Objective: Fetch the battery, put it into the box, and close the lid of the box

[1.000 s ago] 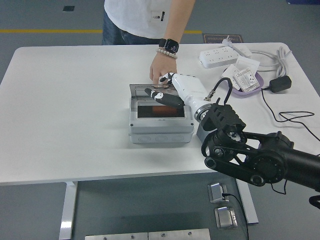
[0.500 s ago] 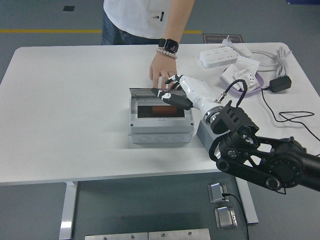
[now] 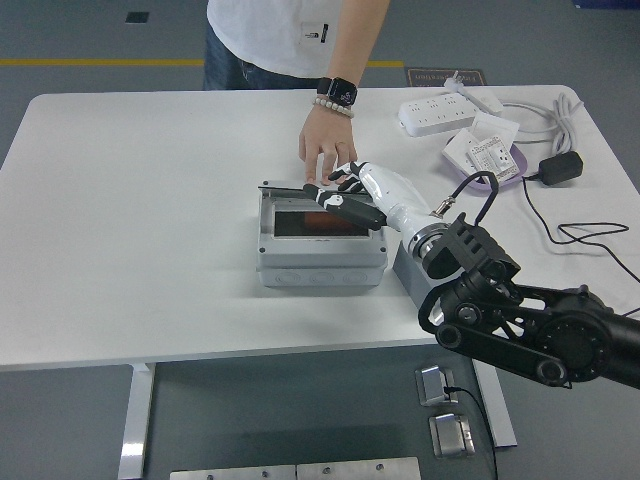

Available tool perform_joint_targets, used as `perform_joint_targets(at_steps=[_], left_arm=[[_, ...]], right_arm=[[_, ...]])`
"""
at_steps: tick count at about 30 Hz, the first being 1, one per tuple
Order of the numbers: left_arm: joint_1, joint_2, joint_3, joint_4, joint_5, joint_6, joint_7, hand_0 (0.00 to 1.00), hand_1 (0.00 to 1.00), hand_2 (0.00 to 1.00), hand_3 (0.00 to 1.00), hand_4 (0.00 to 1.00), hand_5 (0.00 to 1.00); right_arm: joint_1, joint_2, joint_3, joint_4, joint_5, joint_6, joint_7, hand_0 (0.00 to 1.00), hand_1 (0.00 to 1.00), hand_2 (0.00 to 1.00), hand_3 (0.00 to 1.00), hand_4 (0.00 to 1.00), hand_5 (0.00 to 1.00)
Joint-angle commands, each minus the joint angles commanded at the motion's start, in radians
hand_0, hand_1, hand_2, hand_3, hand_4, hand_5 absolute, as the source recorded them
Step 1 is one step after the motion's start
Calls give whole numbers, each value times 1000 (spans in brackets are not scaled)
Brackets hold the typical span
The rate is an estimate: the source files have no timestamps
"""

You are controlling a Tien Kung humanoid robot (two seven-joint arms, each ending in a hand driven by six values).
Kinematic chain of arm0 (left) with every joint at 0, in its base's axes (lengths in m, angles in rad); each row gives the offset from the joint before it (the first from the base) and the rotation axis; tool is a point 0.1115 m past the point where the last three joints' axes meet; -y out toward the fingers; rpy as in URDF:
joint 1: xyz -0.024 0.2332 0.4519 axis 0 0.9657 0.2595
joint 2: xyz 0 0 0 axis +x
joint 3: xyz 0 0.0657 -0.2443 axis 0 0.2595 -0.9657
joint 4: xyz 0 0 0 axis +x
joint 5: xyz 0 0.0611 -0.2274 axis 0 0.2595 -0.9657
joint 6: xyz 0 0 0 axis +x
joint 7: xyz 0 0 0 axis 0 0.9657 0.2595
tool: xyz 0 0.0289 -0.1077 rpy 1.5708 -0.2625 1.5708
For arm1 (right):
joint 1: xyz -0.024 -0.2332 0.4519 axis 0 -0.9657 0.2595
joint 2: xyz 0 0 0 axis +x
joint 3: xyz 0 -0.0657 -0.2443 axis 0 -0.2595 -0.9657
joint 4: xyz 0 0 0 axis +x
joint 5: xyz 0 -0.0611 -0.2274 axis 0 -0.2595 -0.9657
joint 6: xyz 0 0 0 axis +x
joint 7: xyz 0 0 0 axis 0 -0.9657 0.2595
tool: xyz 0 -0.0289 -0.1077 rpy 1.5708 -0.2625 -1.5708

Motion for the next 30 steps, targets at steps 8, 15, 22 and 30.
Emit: perform_joint_targets(at_steps=[8,15,22,30], left_arm=[[-1,-2,0,0,3,2,2,631,706,628,602,603,485],[-5,-2,-2,0,7,5,2,631,706,627,602,602,483],[-4,-3,-15,0,23,9,5,631,706,627,601,602,485],[-4,-5,-10,0,17,10,3,631,706,627,601,602,483]], right_arm=[[-5,-5,2,7,6,0,2,769,680,688,763,869,998],[-16,-8,-2,11,14,-2,8,768,679,688,764,867,998],[-28,-14,15,11,36,3,21,771,679,688,765,867,998],[-38,-21,48,6,33,-3,27,770,677,688,765,867,998]])
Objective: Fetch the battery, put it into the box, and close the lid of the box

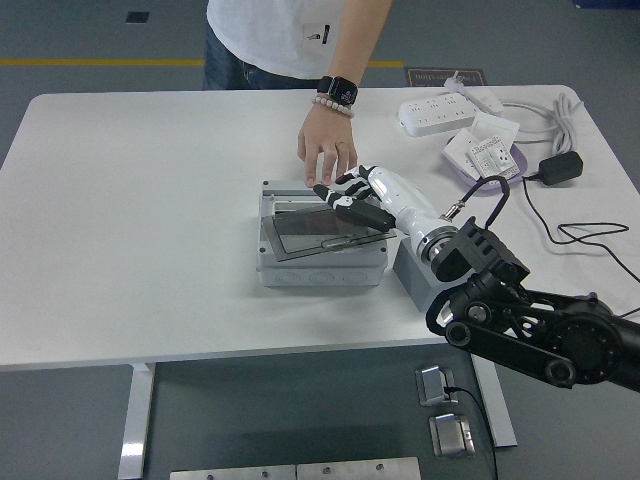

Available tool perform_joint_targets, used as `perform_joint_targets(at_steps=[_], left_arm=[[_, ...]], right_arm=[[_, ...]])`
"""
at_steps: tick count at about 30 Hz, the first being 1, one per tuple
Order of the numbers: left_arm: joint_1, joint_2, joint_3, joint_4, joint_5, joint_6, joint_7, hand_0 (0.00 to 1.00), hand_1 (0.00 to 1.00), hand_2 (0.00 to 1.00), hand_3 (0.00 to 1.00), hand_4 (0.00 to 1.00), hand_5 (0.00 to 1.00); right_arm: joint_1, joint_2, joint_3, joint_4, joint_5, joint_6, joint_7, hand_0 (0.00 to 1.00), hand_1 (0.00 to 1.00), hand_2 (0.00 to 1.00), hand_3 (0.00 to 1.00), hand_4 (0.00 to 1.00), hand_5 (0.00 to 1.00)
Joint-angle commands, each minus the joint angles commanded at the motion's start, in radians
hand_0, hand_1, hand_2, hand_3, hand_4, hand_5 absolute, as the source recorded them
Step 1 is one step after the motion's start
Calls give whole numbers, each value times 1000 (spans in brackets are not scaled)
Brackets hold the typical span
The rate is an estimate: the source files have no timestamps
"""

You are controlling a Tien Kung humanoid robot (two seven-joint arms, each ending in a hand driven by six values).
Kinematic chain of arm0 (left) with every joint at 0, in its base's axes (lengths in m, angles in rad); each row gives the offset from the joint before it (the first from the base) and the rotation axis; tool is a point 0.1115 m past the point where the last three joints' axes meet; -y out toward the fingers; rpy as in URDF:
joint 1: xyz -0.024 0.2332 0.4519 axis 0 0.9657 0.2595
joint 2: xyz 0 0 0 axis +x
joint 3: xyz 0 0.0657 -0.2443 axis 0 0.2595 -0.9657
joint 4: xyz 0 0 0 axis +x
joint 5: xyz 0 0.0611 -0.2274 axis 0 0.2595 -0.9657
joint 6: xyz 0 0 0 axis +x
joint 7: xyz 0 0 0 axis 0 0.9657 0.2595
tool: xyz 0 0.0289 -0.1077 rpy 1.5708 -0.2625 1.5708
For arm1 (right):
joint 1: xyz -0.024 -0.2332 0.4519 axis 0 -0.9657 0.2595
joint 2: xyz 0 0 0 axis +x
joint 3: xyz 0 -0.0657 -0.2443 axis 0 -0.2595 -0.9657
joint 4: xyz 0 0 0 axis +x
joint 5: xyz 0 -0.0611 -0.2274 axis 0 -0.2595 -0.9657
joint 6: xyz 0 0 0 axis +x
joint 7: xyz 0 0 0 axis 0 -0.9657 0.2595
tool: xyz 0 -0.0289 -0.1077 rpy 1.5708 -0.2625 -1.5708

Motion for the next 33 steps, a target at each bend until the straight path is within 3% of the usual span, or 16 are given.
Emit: perform_joint_targets(at_steps=[10,15,20,25,27,32,33], left_arm=[[1,-1,1,0,0,-2,0,631,706,627,601,600,480],[2,-6,1,0,0,-3,1,631,706,627,602,599,479],[5,-10,2,0,0,-4,1,631,706,627,602,599,479],[5,-15,1,0,1,-5,2,631,706,627,602,598,478],[6,-17,1,0,1,-5,2,631,706,626,601,598,477],[11,-21,0,0,1,-4,2,631,706,626,601,598,477],[13,-22,-1,0,1,-4,2,631,705,627,602,598,475]], right_arm=[[-87,-13,175,-22,-89,-3,-2,769,678,689,765,868,998],[-167,-4,290,-57,-82,-70,88,769,675,689,760,867,998],[-251,29,410,-96,-96,-168,213,769,675,689,760,867,998],[-332,58,522,-122,-1,-168,371,743,671,679,742,867,998],[-369,67,564,-133,66,-168,449,726,652,646,690,851,998],[-467,91,663,-176,259,-168,642,726,652,646,690,851,998],[-481,96,677,-183,301,-167,684,721,641,628,653,842,998]])
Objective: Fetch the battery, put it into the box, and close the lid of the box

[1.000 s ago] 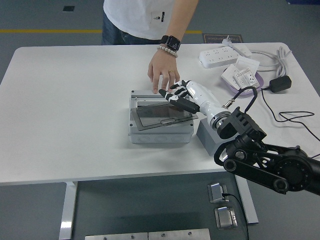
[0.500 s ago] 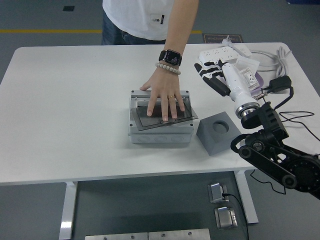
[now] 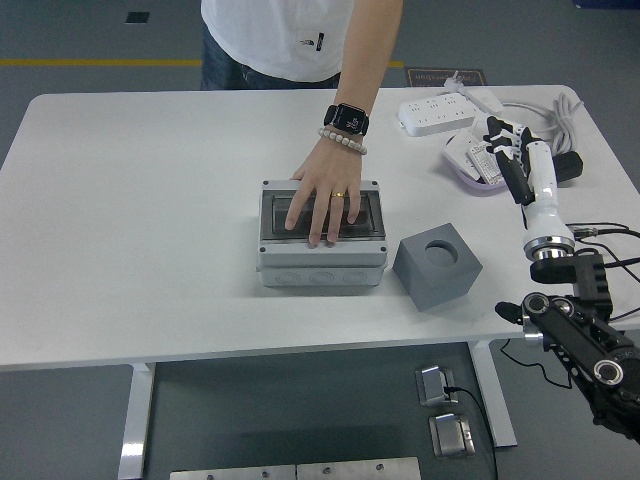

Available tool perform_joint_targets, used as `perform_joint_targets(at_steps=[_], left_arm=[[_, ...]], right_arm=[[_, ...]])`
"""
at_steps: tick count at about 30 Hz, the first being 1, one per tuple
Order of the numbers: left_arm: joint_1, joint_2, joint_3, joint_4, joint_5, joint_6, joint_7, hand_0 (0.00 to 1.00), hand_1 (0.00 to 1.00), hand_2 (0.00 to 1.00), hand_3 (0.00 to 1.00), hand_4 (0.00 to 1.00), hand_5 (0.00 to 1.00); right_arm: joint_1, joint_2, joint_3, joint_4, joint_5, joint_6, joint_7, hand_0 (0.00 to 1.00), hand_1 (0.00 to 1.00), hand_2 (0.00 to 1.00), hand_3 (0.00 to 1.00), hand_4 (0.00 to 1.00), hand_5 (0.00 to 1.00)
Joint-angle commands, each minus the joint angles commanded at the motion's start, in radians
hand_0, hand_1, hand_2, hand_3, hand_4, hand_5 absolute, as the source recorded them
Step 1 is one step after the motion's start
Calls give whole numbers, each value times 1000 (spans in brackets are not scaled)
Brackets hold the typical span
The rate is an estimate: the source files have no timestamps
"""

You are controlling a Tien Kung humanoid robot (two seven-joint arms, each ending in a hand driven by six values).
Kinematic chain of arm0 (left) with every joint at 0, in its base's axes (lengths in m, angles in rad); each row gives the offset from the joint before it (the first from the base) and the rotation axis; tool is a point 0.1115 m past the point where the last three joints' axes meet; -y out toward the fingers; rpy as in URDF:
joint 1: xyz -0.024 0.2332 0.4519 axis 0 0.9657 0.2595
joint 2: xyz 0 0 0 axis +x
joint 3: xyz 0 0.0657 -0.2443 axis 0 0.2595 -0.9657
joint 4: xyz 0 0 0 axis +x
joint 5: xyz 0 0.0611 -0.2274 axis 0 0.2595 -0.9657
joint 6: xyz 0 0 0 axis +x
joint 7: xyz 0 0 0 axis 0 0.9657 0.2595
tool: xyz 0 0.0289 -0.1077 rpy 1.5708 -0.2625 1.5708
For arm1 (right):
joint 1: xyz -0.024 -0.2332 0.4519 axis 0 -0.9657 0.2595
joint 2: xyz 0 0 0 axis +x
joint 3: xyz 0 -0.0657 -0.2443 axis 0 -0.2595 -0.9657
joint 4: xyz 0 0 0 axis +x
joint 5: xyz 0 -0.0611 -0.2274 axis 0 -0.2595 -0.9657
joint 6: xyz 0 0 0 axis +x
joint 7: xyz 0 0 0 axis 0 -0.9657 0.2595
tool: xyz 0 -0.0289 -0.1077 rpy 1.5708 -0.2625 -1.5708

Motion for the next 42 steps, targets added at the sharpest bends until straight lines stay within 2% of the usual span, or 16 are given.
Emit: perform_joint_targets(at_steps=[5,12,14,23,34,42], left_arm=[[6,-2,-3,0,1,2,1,631,705,627,602,598,475],[5,-1,-1,0,-3,3,-1,632,705,626,602,598,475],[5,-2,0,0,-5,3,-1,632,705,626,602,598,475],[6,-5,-3,0,-1,4,-2,633,705,626,601,599,474],[0,0,-4,0,6,5,-6,631,706,626,602,600,473],[-22,19,13,0,-1,-1,-14,633,706,626,602,601,473]], right_arm=[[-30,12,27,-10,190,44,189,721,641,628,653,842,998],[-28,26,33,-4,474,66,438,736,651,631,649,888,998],[-28,26,33,-4,519,69,471,736,651,631,649,888,998],[-32,18,23,-4,725,81,472,743,659,638,651,880,998],[-23,8,-2,-7,758,80,472,731,659,639,651,866,998],[-17,11,-14,-7,751,71,472,730,658,637,643,868,998]])
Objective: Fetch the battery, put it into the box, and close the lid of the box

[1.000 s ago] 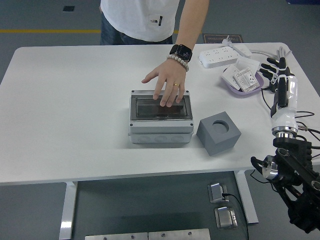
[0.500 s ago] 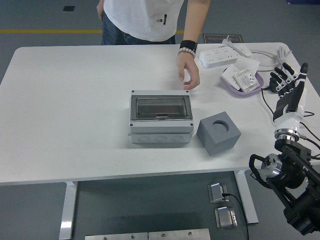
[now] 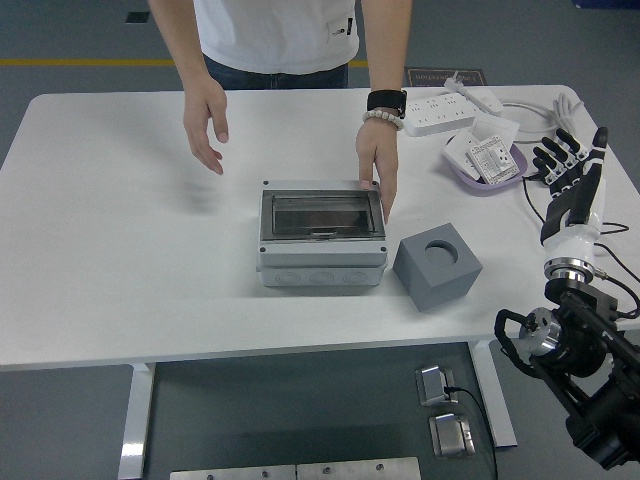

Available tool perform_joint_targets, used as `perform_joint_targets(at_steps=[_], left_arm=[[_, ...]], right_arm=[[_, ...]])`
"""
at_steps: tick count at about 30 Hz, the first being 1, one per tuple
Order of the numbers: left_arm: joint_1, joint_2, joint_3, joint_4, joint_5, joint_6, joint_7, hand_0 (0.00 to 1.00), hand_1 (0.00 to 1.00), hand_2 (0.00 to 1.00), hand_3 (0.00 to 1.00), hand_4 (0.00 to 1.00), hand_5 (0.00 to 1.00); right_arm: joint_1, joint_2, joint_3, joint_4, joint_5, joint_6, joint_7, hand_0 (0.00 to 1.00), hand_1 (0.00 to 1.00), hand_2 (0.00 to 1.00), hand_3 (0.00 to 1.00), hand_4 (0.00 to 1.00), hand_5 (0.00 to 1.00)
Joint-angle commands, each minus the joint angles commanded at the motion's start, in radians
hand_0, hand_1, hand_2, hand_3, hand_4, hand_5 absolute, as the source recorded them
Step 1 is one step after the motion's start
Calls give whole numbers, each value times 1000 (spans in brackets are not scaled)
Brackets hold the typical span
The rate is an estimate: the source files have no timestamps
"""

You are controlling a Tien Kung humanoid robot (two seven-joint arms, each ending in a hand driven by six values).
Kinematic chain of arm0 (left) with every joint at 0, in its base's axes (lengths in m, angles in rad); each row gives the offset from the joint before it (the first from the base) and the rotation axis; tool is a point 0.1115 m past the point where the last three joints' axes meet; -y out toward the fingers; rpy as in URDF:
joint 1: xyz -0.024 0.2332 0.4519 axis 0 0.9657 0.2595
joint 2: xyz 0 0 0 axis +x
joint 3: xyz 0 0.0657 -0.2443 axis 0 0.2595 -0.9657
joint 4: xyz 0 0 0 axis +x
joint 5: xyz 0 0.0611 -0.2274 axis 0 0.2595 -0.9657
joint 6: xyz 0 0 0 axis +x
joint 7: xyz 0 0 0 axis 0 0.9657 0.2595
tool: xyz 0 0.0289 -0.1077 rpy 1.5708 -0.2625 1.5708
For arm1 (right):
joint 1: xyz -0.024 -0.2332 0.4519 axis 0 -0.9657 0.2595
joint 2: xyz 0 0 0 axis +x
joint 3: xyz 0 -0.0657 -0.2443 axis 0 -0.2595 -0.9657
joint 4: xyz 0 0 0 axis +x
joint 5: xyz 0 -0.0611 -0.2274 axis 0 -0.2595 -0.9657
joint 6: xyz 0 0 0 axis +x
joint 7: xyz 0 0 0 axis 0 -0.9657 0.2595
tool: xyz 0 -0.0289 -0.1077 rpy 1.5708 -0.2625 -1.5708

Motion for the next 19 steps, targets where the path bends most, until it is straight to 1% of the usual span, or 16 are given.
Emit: perform_joint_targets(at_steps=[15,19], left_arm=[[-29,35,13,0,-1,-3,-12,633,706,627,603,602,472],[-28,41,15,0,-4,-2,-15,633,706,627,603,602,472]], right_arm=[[1,-8,6,5,-16,-10,0,729,656,635,631,863,998],[-3,-7,11,5,-23,-13,0,729,656,635,631,863,998]])
